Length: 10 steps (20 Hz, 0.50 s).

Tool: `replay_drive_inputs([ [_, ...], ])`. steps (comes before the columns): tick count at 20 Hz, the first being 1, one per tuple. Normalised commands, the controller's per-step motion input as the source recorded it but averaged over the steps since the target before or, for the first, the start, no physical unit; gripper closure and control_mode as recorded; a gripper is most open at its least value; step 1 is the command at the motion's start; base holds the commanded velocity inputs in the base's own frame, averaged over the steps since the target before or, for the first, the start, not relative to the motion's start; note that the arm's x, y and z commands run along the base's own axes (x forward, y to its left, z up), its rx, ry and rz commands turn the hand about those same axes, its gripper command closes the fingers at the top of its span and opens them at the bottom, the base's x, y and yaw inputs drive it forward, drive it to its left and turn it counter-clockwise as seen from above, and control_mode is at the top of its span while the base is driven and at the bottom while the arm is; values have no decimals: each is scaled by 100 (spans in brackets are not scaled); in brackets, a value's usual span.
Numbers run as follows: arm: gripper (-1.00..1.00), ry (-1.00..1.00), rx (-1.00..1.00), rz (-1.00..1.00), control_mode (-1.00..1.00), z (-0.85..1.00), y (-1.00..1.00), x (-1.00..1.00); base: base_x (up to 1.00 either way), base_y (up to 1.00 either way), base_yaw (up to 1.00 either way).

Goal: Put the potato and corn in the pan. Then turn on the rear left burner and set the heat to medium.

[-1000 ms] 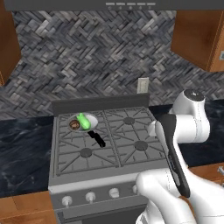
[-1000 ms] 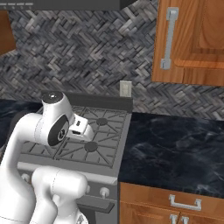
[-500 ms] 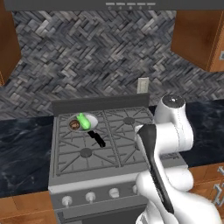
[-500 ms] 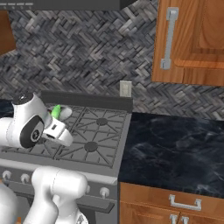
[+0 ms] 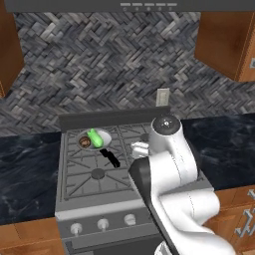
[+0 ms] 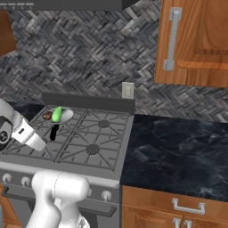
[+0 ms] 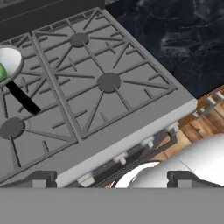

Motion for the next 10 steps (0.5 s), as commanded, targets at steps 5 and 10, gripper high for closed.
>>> replay_drive_inputs([
  [5, -100, -15, 3, 3, -100, 0, 50, -20, 0, 0, 0],
  [10, -100, -6, 1, 15, -100, 0, 5, 0, 0, 0, 0],
])
